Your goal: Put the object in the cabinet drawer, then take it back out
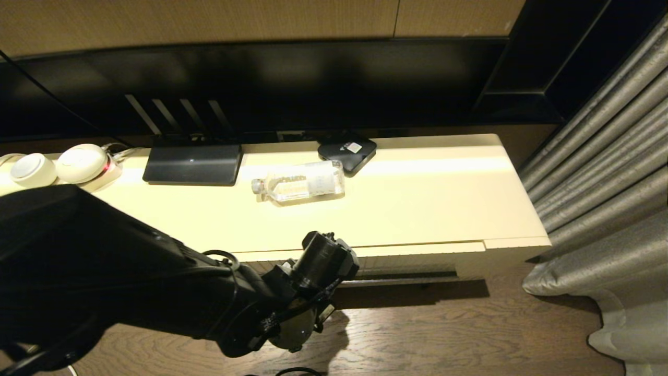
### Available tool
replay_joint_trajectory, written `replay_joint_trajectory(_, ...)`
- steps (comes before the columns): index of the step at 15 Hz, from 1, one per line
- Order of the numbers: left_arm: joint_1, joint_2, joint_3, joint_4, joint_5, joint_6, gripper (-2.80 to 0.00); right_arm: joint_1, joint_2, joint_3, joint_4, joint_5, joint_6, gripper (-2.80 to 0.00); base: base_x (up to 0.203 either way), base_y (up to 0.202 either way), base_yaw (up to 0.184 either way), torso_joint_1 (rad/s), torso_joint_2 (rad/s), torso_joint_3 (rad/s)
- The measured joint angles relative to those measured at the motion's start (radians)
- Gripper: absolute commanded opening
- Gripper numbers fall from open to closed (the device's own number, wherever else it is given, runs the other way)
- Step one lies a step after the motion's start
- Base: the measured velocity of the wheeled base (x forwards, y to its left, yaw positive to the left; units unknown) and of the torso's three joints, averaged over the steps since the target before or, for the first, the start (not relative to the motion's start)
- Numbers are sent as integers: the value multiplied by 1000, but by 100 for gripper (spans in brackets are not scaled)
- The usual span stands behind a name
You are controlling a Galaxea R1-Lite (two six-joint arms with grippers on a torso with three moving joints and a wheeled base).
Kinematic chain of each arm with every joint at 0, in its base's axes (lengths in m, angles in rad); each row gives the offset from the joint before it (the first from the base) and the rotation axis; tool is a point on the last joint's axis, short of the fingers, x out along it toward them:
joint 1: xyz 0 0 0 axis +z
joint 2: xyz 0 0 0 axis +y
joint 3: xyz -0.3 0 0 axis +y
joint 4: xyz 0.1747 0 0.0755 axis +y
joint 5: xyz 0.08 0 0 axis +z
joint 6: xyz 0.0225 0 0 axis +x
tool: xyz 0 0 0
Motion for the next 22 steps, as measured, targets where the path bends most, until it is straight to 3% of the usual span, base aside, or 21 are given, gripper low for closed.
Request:
replay_joint_trajectory(3, -11, -169, 56, 182, -71, -27, -280, 0, 0, 0, 0, -1, 0, -280, 0, 0, 0, 0, 0, 0)
replay_joint_trajectory(6, -4, -383, 92, 335, -85, -170, -280, 0, 0, 0, 0, -1, 0, -280, 0, 0, 0, 0, 0, 0)
replay_joint_trajectory(8, 39, -540, 101, 431, -88, -263, -280, 0, 0, 0, 0, -1, 0, -280, 0, 0, 0, 0, 0, 0)
replay_joint_trajectory(11, 172, -786, 121, 572, -102, -308, -280, 0, 0, 0, 0, 0, 0, -280, 0, 0, 0, 0, 0, 0)
replay_joint_trajectory(14, 341, -1006, 187, 628, -105, -301, -280, 0, 0, 0, 0, 0, 0, -280, 0, 0, 0, 0, 0, 0)
replay_joint_trajectory(18, 601, -1266, 376, 622, -106, -230, -280, 0, 0, 0, 0, -1, 0, -280, 0, 0, 0, 0, 0, 0)
replay_joint_trajectory(22, 713, -1501, 543, 589, -104, -146, -280, 0, 0, 0, 0, 0, 0, -280, 0, 0, 0, 0, 0, 0)
